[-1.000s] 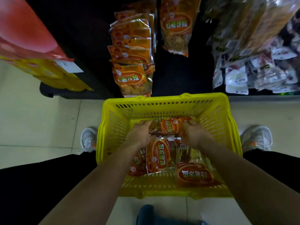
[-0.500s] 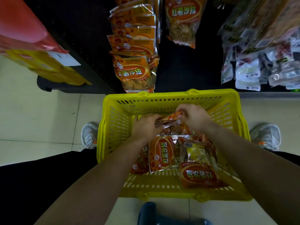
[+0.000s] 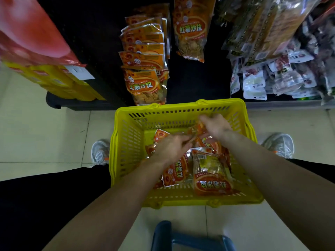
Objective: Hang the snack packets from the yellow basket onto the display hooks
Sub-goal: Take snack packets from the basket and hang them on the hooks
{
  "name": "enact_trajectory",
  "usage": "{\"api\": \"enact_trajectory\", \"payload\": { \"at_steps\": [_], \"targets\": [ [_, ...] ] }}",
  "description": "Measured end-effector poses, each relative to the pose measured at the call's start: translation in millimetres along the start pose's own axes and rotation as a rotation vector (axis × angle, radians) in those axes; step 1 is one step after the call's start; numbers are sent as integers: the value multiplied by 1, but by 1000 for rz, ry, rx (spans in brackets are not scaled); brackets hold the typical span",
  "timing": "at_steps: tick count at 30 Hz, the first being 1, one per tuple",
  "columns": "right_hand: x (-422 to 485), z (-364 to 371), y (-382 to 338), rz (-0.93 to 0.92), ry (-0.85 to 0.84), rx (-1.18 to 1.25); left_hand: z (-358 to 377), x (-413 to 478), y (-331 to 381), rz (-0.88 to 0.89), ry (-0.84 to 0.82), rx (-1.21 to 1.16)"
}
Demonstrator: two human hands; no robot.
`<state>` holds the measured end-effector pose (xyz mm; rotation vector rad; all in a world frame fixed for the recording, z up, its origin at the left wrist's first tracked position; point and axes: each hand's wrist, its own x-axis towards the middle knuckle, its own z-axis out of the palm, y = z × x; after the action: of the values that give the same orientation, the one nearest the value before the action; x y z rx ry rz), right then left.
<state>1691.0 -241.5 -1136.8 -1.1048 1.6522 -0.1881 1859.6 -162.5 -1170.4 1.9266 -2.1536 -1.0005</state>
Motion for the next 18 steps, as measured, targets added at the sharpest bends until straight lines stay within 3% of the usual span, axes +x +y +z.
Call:
{"api": "enact_trajectory", "payload": {
  "at_steps": [3,8,11,13,15,18],
  "targets": [
    [7,-9,9,-86,-70,-238,-2,2,2,-22,-122,-145],
    [15,-29,18,-223,-220,-347,-29,22,-15,-223,206,-117],
    [19,-30,16,-285,-261,-478,-37,29,-15,-203,201,-225],
    [19,-31,12,-294,-276,-434,-41,31,-13,-173,168,-361],
    [15,-31,9,-327,-240,-326,-42,34,-13,-189,137,-490],
    [14,-28,21,-289,-21,-272,-49,34,-20,-237,232,-409]
  ]
}}
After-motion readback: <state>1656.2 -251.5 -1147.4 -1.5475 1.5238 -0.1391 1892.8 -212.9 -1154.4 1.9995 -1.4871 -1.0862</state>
